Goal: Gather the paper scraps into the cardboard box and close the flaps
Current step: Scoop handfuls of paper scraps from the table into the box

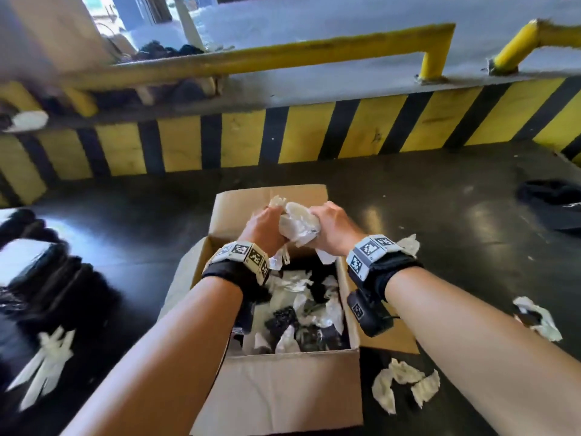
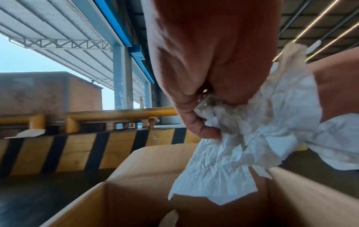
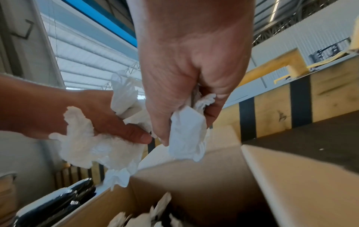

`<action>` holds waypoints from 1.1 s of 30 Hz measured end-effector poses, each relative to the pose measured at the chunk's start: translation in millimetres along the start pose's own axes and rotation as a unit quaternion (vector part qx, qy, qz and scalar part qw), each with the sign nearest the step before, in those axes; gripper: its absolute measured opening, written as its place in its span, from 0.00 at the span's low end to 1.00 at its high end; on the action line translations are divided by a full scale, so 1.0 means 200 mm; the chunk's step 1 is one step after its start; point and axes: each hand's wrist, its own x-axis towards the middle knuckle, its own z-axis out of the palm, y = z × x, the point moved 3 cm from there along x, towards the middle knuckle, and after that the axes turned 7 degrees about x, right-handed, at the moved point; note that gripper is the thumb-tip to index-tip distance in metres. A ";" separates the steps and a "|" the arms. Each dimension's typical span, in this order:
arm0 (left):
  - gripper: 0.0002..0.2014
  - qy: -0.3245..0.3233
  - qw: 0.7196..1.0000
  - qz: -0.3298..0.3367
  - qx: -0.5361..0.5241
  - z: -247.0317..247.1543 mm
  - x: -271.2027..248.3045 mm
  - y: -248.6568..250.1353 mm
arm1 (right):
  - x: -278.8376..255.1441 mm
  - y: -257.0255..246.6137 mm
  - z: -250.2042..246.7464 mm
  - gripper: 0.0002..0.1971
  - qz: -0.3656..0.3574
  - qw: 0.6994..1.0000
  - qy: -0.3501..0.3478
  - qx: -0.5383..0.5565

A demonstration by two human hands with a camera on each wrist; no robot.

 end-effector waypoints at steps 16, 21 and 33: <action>0.56 -0.382 0.912 -0.124 0.080 0.46 -0.07 -0.71 | 0.21 0.07 0.65 0.55 0.175 0.912 -0.337 -0.153; 0.55 -0.380 0.910 -0.150 0.074 0.68 0.02 -0.83 | 0.22 0.18 0.87 0.37 0.231 0.895 -0.349 -0.159; 0.55 -0.397 0.892 -0.172 0.127 1.22 0.33 -1.19 | 0.36 0.24 0.87 0.27 0.210 0.879 -0.388 -0.183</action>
